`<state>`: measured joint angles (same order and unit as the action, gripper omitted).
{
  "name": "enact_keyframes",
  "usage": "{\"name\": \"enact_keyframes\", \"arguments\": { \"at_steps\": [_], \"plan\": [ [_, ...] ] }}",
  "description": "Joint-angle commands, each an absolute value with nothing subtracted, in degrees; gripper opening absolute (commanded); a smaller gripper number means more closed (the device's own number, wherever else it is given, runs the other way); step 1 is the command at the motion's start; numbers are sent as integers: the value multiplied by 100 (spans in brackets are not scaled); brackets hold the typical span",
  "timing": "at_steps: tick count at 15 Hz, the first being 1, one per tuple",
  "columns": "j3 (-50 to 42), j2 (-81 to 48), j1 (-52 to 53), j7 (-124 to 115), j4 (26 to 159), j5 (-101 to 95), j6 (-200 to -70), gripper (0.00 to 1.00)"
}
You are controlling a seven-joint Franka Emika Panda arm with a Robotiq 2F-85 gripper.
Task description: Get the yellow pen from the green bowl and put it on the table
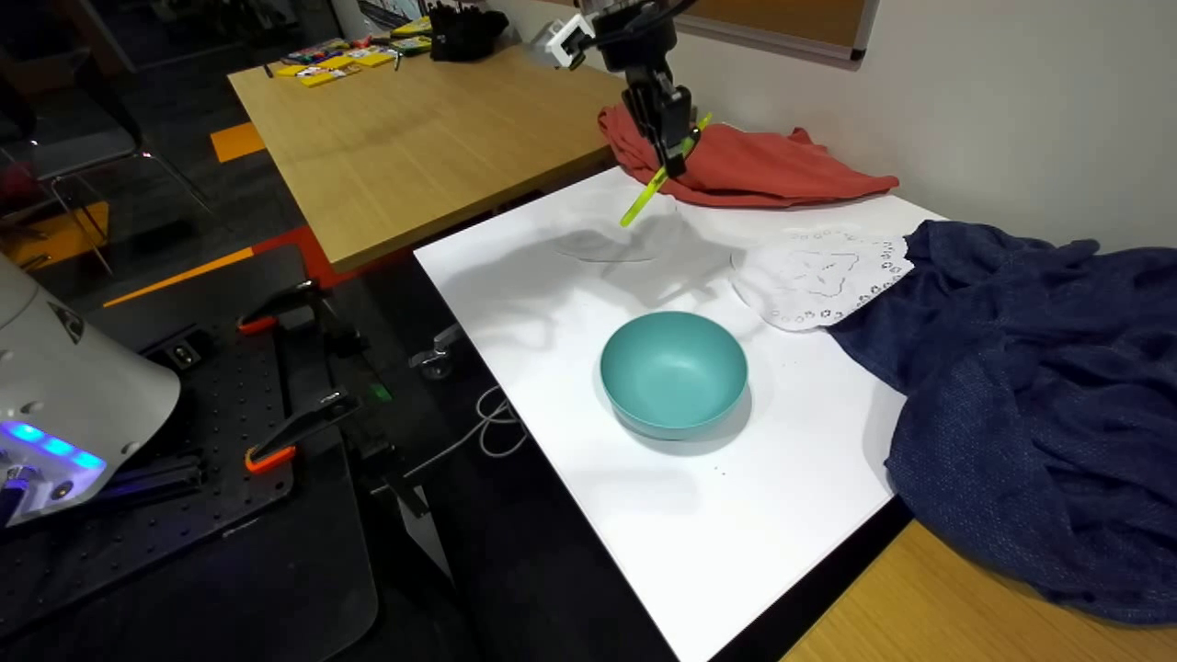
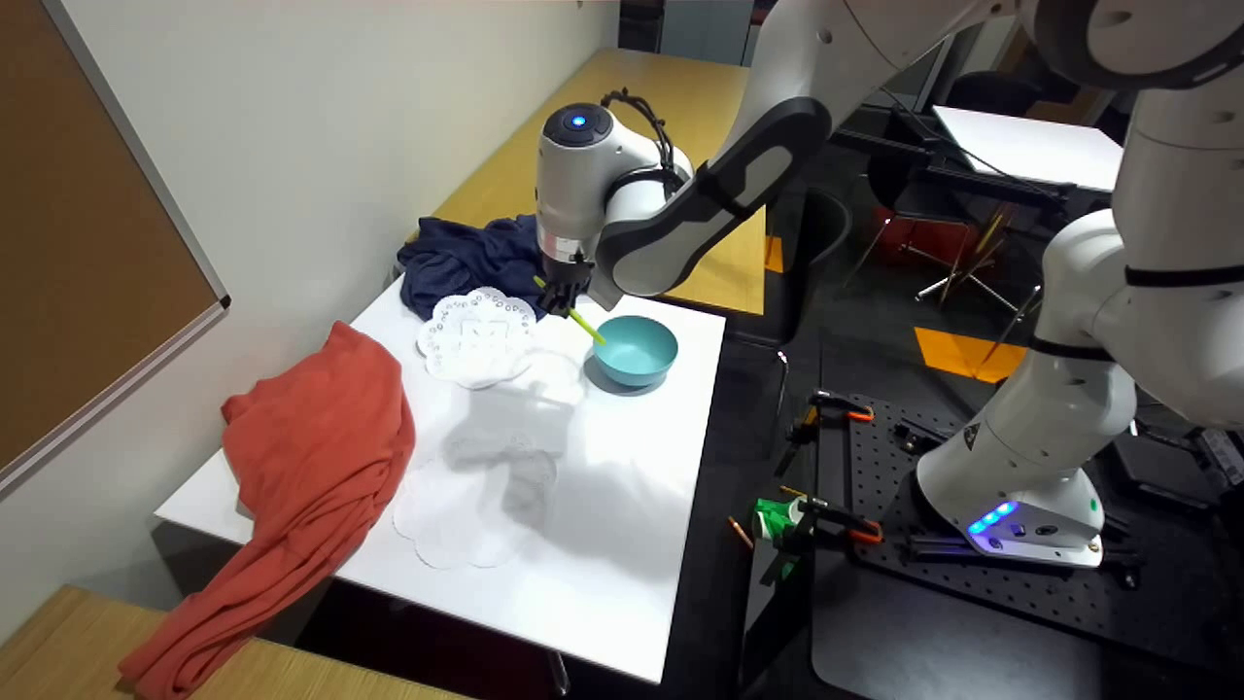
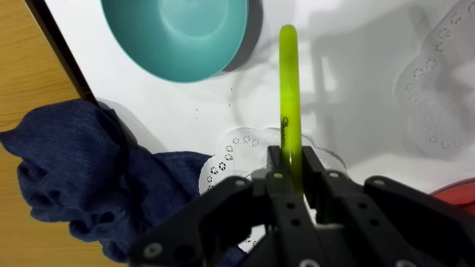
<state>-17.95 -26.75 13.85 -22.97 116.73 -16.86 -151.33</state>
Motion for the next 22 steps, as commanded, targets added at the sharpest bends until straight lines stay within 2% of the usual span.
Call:
{"name": "enact_keyframes", "arguments": {
  "at_steps": [1, 16, 17, 22],
  "plan": [
    [-1420, -3229, 1024, -2233, 11020, -1510, -14916, 4],
    [-853, -4977, 474, -1423, 9625, -873, -14455, 4],
    [-896, -5013, 519, -1461, 9586, -888, -14378, 35],
    [-960, -4991, 585, -1520, 9556, -956, -14372, 70]
  ]
}}
